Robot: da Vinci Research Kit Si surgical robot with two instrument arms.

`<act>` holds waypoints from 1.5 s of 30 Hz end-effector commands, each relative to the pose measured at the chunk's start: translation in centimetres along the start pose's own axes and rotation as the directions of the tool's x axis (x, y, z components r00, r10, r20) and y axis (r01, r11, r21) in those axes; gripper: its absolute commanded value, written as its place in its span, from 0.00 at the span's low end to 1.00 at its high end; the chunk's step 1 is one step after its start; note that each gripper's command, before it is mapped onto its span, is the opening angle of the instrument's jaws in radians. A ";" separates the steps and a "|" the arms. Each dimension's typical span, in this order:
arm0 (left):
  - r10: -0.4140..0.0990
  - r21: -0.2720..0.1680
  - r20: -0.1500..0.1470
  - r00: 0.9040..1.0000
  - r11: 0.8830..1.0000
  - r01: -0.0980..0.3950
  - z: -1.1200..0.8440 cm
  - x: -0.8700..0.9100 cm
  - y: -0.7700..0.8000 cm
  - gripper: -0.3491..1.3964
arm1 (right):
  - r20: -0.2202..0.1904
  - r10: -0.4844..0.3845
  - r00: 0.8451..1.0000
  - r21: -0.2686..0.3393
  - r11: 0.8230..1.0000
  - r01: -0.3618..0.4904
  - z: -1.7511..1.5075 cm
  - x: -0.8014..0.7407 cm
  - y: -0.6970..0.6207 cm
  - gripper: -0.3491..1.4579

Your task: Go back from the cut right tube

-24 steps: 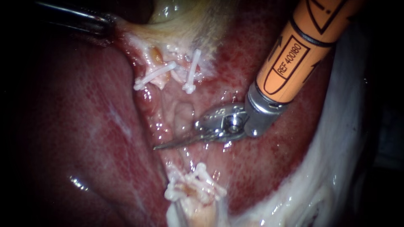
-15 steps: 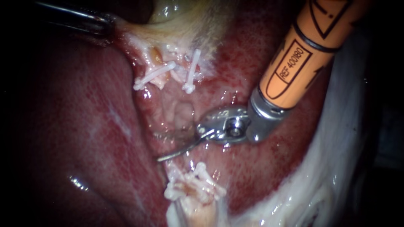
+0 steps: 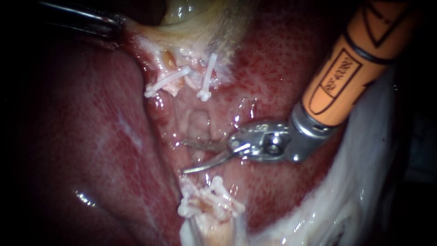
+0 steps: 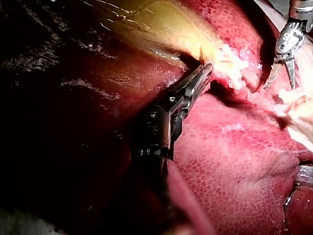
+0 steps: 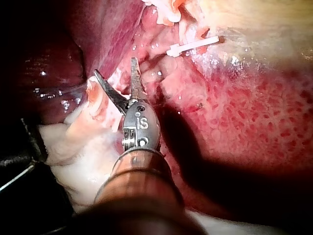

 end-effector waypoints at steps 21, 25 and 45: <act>-0.002 0.004 -0.001 1.000 1.000 0.002 0.06 0.03 0.01 0.00 | 0.373 -0.200 0.906 -0.271 0.911 0.312 -1.31 -0.07 -0.09 0.99; -0.002 0.007 -0.001 1.000 1.000 0.002 0.09 0.03 0.01 0.00 | 0.384 -0.197 0.902 -0.276 0.908 0.316 -1.38 -0.06 -0.08 0.99; 0.020 -0.026 0.020 1.000 0.999 -0.020 0.78 -0.31 0.10 0.00 | 0.385 -0.196 0.902 -0.273 0.910 0.314 -1.39 -0.05 -0.09 0.99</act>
